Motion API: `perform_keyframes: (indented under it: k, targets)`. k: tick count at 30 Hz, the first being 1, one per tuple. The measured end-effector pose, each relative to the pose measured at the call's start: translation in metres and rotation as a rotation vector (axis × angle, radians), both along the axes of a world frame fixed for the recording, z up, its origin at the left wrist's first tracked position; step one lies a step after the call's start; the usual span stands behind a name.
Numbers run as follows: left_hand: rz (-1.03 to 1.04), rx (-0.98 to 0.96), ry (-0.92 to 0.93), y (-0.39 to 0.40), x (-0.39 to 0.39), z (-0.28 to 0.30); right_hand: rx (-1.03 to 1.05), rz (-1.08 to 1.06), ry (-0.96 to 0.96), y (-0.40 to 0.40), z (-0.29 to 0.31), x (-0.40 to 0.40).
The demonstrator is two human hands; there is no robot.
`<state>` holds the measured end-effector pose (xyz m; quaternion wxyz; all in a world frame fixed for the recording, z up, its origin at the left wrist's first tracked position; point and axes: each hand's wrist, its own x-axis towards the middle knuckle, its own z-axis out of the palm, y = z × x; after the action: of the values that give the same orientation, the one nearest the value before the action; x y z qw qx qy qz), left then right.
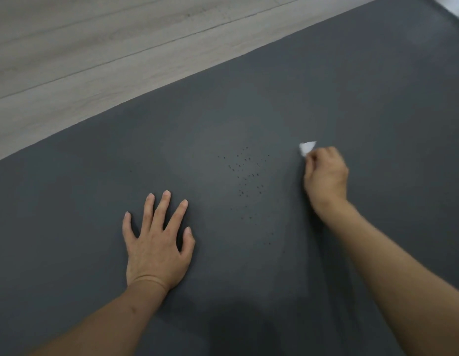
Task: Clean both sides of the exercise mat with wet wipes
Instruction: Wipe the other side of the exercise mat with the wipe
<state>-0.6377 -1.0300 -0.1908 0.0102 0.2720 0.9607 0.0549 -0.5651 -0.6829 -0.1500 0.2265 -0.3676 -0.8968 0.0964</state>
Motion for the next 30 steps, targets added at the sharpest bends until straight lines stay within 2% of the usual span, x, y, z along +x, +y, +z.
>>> perform_keyframes:
  k: [1,4,6,8,10,12,13,15,16,18,20,21,22,25,27,29,30]
  targets:
    - [0.001,0.0,0.0,0.0,0.0,0.0,-0.026,0.117,0.01,-0.041,-0.002,0.006]
    - [0.0,0.009,-0.001,-0.001,0.0,0.001,-0.093,0.653,-0.062,-0.172,-0.003,0.045]
    - [-0.001,0.013,0.0,0.0,-0.001,0.001,-0.039,0.795,-0.104,-0.17,-0.002,0.048]
    - [0.002,0.012,0.002,0.0,-0.001,0.001,0.073,0.653,-0.084,-0.106,-0.005,0.025]
    - [0.003,0.01,-0.003,0.001,-0.001,0.001,0.138,0.346,-0.084,-0.027,0.001,0.005]
    - [-0.001,0.002,-0.009,0.0,-0.001,0.001,0.077,0.1,-0.073,0.013,0.003,0.001]
    - [0.0,0.002,-0.009,0.0,-0.001,0.001,0.054,0.043,-0.052,0.006,0.003,0.003]
    - [0.002,0.002,-0.006,0.0,-0.001,0.0,0.012,0.101,-0.021,-0.053,0.004,0.01]
    - [0.002,0.0,-0.007,0.0,0.0,0.0,-0.025,0.221,-0.022,-0.095,0.002,0.02]
    - [0.001,-0.001,-0.004,0.0,0.0,0.001,-0.083,0.595,-0.094,-0.17,-0.002,0.053]
    - [0.0,-0.002,-0.001,0.0,0.0,0.001,-0.027,0.812,-0.153,-0.169,-0.001,0.061]
    - [0.001,0.001,0.0,0.0,0.0,0.001,0.037,0.797,-0.147,-0.14,-0.003,0.053]
    - [0.001,0.005,-0.001,0.001,-0.001,0.001,0.099,0.692,-0.127,-0.102,-0.003,0.04]
    - [-0.004,0.0,-0.007,0.001,-0.001,0.001,0.147,0.166,-0.09,0.004,0.001,0.013]
    - [0.0,-0.003,-0.009,0.0,-0.001,0.001,0.085,-0.03,-0.052,-0.004,0.005,0.011]
    - [-0.002,-0.003,-0.001,0.0,0.0,0.001,0.046,0.084,-0.044,-0.076,0.003,0.02]
    - [-0.006,-0.005,0.0,0.0,0.0,0.001,0.01,0.257,-0.057,-0.121,0.002,0.032]
